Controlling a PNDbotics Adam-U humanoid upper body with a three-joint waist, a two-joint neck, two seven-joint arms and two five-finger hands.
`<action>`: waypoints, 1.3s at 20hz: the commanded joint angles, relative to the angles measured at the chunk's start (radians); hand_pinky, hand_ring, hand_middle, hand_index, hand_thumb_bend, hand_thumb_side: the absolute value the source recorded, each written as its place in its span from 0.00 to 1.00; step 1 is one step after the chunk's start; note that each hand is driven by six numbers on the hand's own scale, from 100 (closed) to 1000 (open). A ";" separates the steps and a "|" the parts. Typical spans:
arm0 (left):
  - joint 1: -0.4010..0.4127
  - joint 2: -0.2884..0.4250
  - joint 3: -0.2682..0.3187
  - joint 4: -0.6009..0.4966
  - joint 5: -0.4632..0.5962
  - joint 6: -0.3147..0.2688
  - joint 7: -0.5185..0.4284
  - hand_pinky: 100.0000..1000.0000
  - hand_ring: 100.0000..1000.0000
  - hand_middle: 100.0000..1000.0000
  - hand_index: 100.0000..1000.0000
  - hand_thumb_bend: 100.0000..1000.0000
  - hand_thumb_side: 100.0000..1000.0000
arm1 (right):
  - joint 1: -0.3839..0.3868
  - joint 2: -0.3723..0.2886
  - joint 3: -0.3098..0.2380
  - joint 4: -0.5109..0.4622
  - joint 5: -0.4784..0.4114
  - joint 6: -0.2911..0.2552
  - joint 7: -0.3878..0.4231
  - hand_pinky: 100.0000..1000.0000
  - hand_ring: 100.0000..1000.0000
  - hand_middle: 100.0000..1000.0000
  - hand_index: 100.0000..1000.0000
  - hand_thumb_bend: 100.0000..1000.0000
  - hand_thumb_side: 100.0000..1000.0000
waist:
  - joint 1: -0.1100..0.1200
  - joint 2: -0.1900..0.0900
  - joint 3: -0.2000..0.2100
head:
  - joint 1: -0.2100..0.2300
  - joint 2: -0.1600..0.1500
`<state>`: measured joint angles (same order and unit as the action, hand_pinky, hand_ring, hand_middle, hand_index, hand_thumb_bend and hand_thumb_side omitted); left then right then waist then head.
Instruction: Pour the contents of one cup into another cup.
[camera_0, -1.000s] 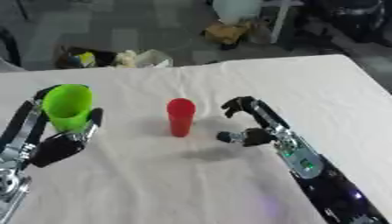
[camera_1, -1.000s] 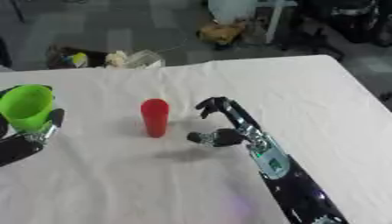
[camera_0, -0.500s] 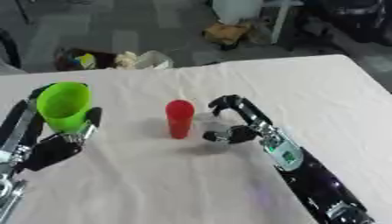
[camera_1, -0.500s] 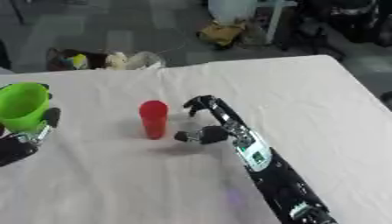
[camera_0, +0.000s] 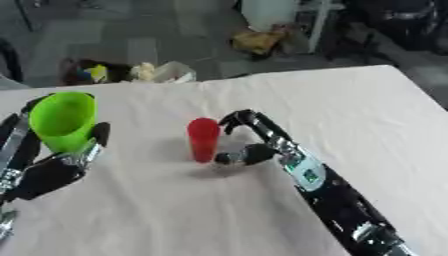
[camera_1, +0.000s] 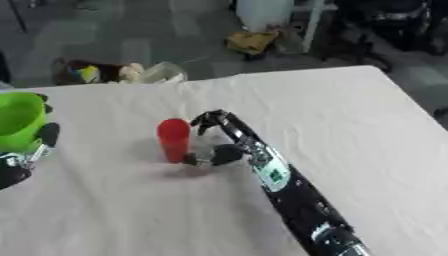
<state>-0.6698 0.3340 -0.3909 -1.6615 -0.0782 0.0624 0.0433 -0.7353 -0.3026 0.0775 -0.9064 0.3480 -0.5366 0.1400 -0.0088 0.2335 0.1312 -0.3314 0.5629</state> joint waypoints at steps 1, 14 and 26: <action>-0.023 0.006 0.001 -0.019 0.006 0.001 -0.006 0.30 0.45 0.61 0.75 0.00 0.29 | -0.031 -0.003 0.003 0.005 0.014 -0.009 0.012 0.76 0.62 0.44 0.69 0.74 0.40 | 0.001 -0.017 0.004 | -0.008 -0.015; -0.037 -0.002 -0.005 -0.025 0.013 0.001 -0.019 0.30 0.46 0.61 0.75 0.00 0.30 | -0.074 0.026 0.015 0.038 0.049 -0.028 0.039 0.77 0.63 0.44 0.69 0.74 0.40 | -0.004 -0.014 0.041 | -0.022 -0.035; -0.042 -0.009 -0.011 -0.033 0.011 0.001 -0.029 0.30 0.46 0.61 0.75 0.00 0.30 | -0.090 0.044 0.014 0.068 0.074 -0.035 0.039 0.78 0.65 0.46 0.70 0.75 0.39 | -0.001 -0.002 0.073 | -0.025 -0.049</action>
<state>-0.6914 0.3232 -0.4029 -1.6687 -0.0685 0.0643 0.0179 -0.8048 -0.2523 0.0931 -0.8328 0.4137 -0.5688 0.1792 -0.0137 0.2461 0.2023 -0.3541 0.5255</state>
